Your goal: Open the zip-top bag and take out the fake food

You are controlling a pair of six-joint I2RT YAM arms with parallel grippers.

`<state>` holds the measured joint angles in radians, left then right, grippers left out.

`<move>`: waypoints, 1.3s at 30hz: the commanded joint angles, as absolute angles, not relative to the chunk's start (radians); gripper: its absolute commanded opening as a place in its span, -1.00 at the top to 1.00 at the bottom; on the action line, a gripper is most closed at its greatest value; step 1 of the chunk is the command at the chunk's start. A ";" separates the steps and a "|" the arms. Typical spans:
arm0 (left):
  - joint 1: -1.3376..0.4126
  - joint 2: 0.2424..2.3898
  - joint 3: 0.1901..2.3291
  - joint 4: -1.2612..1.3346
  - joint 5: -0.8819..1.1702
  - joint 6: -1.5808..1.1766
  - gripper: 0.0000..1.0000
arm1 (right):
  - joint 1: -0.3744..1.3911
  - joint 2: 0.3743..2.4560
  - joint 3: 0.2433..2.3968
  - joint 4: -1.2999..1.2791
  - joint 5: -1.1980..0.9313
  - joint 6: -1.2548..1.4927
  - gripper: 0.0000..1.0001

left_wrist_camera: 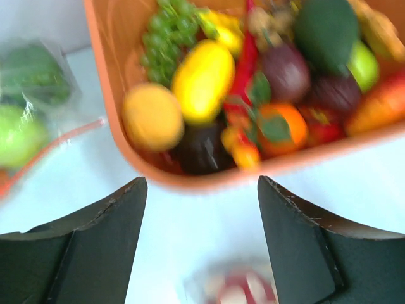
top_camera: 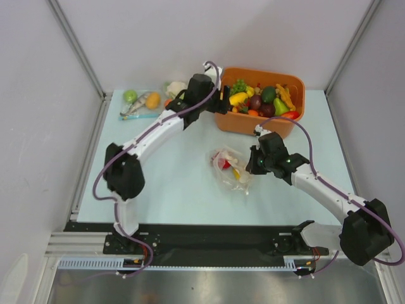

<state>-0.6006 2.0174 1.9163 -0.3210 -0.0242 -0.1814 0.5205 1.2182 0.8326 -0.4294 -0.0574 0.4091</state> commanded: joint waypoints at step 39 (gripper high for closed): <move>-0.974 1.741 1.173 -0.095 0.106 -0.144 -0.38 | 0.508 1.066 0.997 -0.528 0.081 0.430 1.00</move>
<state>-0.9604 1.6997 1.1629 -0.1131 0.1493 -0.1555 0.5064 1.0966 0.9386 -0.5201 0.0425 0.4187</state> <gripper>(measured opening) 0.692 0.011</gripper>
